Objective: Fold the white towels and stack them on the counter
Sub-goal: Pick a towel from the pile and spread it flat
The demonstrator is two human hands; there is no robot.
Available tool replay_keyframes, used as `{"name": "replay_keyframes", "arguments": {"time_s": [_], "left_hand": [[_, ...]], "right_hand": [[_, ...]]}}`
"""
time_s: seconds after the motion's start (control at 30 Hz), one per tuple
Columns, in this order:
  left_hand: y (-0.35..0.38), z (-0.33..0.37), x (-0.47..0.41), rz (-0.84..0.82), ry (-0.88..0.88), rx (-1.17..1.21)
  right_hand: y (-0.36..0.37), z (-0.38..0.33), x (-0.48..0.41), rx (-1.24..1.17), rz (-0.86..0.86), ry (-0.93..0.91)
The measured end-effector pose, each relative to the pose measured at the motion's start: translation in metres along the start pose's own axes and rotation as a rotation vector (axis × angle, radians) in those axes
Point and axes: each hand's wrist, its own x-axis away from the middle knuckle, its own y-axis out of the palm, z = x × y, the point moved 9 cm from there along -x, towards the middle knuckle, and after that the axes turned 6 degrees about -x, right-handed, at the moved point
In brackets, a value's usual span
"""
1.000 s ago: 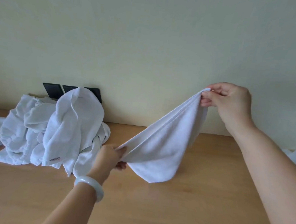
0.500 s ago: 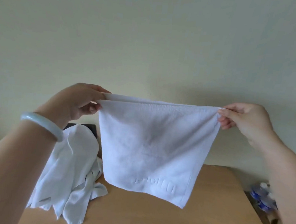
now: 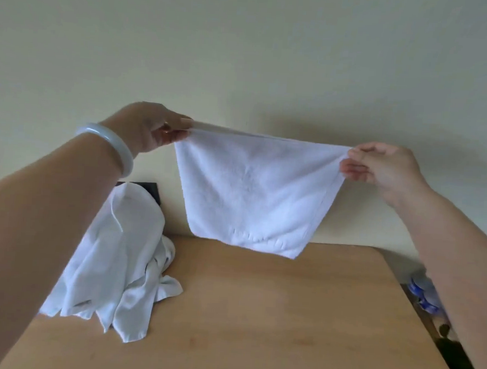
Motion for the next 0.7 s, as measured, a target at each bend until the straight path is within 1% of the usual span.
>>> {"name": "replay_keyframes", "arguments": {"time_s": [0.07, 0.13, 0.27, 0.37, 0.43, 0.5, 0.6, 0.67, 0.7], "left_hand": [[-0.005, -0.016, 0.014, -0.03, 0.007, -0.018], [-0.008, -0.057, 0.026, -0.075, -0.036, -0.103], [-0.011, -0.192, 0.061, -0.198, -0.172, -0.369], [-0.017, -0.309, 0.1, -0.246, -0.273, -0.521], [-0.023, -0.378, 0.127, -0.261, -0.337, -0.608], [-0.028, -0.428, 0.153, -0.275, -0.382, -0.65], [-0.038, -0.467, 0.176, -0.247, -0.379, -0.657], [-0.039, -0.468, 0.181, -0.248, -0.374, -0.665], [-0.037, -0.467, 0.179, -0.276, -0.367, -0.694]], "right_hand": [[-0.006, 0.012, 0.019, -0.034, -0.055, 0.026], [-0.011, 0.048, 0.047, -0.048, -0.113, 0.134], [-0.034, 0.167, 0.115, -0.028, -0.143, 0.427], [-0.051, 0.253, 0.189, 0.137, -0.17, 0.626], [-0.062, 0.298, 0.236, 0.266, -0.193, 0.694], [-0.07, 0.329, 0.275, 0.339, -0.213, 0.749], [-0.085, 0.352, 0.307, 0.364, -0.163, 0.804], [-0.091, 0.352, 0.313, 0.404, -0.156, 0.828], [-0.09, 0.351, 0.312, 0.421, -0.181, 0.85]]}}
